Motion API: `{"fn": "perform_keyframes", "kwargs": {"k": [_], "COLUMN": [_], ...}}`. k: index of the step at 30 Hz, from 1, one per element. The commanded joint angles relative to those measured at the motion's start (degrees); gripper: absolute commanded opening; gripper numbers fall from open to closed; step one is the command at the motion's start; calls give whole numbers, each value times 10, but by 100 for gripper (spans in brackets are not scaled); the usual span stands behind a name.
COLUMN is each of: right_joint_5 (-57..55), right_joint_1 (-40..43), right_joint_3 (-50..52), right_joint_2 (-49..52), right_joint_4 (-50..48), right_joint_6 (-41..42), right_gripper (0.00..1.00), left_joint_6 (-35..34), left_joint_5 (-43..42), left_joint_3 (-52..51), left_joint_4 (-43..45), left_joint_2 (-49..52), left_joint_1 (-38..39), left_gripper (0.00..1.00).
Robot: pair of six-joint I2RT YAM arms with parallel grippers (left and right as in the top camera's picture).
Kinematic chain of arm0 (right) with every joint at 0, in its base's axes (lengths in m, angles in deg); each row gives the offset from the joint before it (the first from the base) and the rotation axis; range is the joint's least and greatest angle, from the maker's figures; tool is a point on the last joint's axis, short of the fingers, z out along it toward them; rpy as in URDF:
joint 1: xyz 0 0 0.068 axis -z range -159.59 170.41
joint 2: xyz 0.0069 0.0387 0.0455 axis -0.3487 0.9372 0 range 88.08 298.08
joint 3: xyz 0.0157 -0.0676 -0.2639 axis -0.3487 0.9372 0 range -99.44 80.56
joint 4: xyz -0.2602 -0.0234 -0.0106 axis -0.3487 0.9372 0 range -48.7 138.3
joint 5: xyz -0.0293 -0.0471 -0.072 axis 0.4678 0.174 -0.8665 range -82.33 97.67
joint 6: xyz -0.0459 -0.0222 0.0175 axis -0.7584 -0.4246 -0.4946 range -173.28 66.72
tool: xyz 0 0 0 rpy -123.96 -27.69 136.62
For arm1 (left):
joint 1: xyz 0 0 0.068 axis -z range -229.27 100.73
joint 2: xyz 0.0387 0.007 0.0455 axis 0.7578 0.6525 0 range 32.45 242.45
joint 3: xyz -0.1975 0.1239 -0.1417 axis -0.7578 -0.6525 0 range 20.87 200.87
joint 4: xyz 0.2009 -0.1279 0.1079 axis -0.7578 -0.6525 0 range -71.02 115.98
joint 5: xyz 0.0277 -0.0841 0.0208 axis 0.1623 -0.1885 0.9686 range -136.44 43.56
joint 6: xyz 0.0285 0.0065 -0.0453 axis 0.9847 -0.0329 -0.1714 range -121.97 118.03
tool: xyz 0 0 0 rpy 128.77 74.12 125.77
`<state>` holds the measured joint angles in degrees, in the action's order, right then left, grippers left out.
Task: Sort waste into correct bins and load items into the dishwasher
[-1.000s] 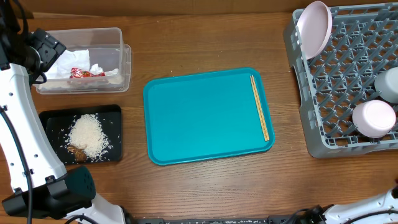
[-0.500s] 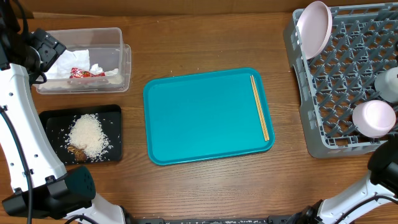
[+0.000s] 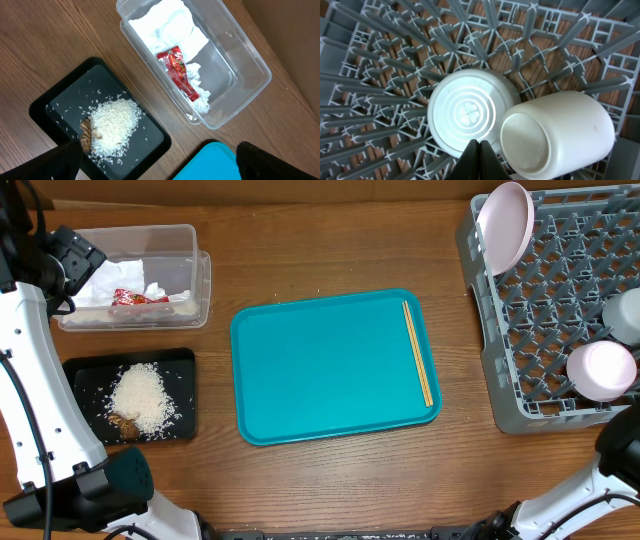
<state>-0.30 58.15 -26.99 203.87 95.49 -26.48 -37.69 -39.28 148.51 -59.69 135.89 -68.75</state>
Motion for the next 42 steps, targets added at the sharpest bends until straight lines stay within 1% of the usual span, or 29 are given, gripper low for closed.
{"fn": "perform_keyframes", "kwargs": {"k": [1,6,9,13,18,22,28,33,37,39,40,42], "right_joint_5": [-15,-52,-84,-99,-137,-134,-111,-67,-35,-4,29,109], "right_joint_1": [0,0,1,10,27,44,63,66,66,66,66,66], "right_joint_3": [3,3,0,-4,-28,-45,-49,-49,-50,-50,-50,-50], "right_joint_2": [25,36,36,35,33,19,-10,-35,-74,-99,-114,-139], "right_joint_4": [2,14,29,53,106,122,126,129,122,117,111,96], "right_joint_6": [2,3,27,64,125,127,138,137,137,134,120,77], "right_gripper": [4,4,4,4,4,4,4,4,4,4,4,10], "left_joint_6": [10,10,10,10,10,10,10,10,10,10,10,10], "left_joint_5": [7,7,7,7,7,7,7,7,7,7,7,7], "left_joint_3": [0,0,0,0,0,0,0,0,0,0,0,0], "left_joint_4": [2,2,2,2,2,2,2,2,2,2,2,2], "left_joint_2": [5,5,5,5,5,5,5,5,5,5,5,5], "left_joint_1": [4,4,4,4,4,4,4,4,4,4,4,4], "left_gripper": [100,100,100,100,100,100,100,100,100,100,100,100]}}
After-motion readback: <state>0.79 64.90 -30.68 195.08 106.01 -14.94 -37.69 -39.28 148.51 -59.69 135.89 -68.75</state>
